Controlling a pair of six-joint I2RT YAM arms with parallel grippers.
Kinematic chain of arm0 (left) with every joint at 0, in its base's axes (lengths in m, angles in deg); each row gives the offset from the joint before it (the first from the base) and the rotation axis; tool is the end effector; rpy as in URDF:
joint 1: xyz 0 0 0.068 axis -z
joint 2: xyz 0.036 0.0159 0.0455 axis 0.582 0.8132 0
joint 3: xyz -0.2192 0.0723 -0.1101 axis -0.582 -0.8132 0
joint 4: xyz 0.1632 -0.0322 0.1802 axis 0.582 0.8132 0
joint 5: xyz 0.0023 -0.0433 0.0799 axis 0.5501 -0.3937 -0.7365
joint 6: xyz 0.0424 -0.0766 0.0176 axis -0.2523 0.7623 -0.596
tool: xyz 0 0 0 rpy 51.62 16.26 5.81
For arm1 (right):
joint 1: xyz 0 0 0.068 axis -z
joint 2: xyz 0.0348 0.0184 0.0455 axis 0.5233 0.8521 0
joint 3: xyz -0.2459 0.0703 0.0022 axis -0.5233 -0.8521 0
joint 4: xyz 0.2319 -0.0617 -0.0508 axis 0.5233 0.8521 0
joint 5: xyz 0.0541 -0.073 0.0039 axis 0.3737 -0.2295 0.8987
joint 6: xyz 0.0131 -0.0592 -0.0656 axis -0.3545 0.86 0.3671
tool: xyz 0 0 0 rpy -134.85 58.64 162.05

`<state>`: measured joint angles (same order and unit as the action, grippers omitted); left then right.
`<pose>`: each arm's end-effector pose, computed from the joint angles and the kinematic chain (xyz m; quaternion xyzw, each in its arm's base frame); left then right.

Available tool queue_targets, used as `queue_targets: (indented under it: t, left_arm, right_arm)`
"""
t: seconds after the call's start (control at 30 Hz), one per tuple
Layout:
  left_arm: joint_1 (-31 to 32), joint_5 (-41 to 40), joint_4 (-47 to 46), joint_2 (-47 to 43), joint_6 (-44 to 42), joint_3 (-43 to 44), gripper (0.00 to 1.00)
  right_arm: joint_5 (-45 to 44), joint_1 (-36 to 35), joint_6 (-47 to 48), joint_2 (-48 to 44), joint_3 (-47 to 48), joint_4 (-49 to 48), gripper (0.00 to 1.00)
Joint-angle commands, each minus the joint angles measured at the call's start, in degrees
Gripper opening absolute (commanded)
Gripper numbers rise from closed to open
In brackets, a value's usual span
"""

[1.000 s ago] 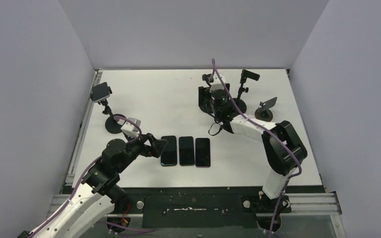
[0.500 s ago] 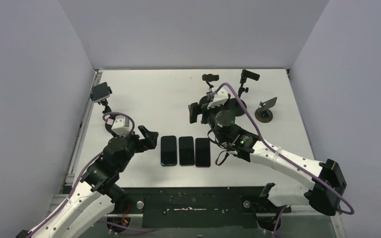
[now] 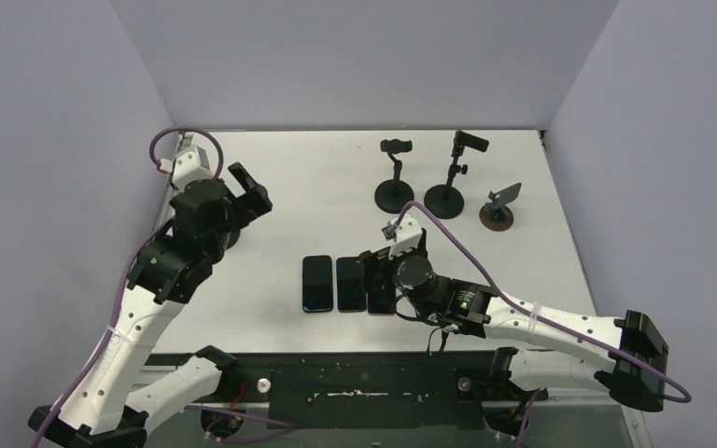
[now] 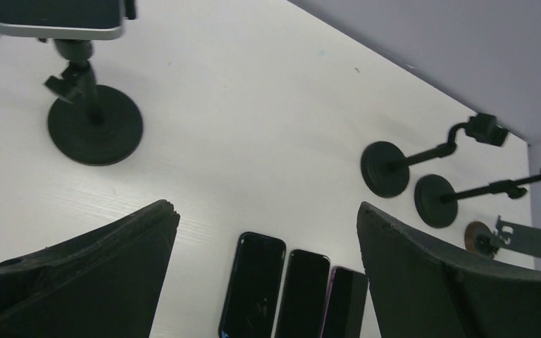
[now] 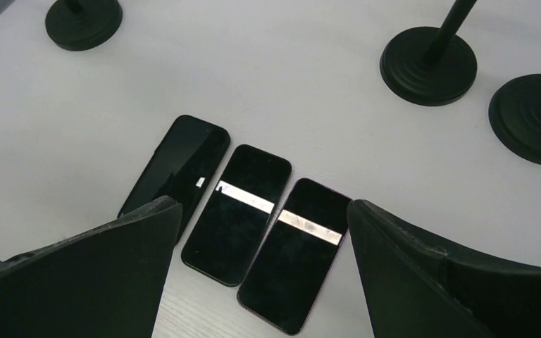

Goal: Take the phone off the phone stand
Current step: Pick up the phone stand with the phone at the center of the board.

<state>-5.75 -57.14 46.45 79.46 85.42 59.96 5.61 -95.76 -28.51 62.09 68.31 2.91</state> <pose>0.1981 -0.0692 0.3723 -0.2034 0.7952 -0.1300 0.5562 0.1525 0.2308 0.2508 -0.1811 0.7989 0.2140 0.5321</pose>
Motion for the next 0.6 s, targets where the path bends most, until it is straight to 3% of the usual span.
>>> queue_targets:
  t: [0.0, 0.23, 0.43, 0.57]
  left_arm:
    - [-6.35, 2.00, 8.41, 0.27, 2.34, 2.05, 0.97]
    - [-13.92, 3.77, 6.49, 1.88, 9.20, 2.98, 0.97]
    - [-21.36, 7.13, 2.05, 3.07, 24.15, 0.45, 0.97]
    - [-25.82, 5.46, 1.39, 4.01, 31.78, -0.52, 0.91]
  right_arm:
    - [3.75, -0.32, -2.54, -3.08, -1.04, -3.62, 0.91]
    - [9.35, -0.31, -3.08, -3.68, -2.19, -4.64, 0.91]
    - [11.48, -0.32, -3.64, -4.56, -2.49, -4.09, 0.91]
    - [11.49, -0.31, -3.38, -6.15, -2.62, -3.22, 0.91]
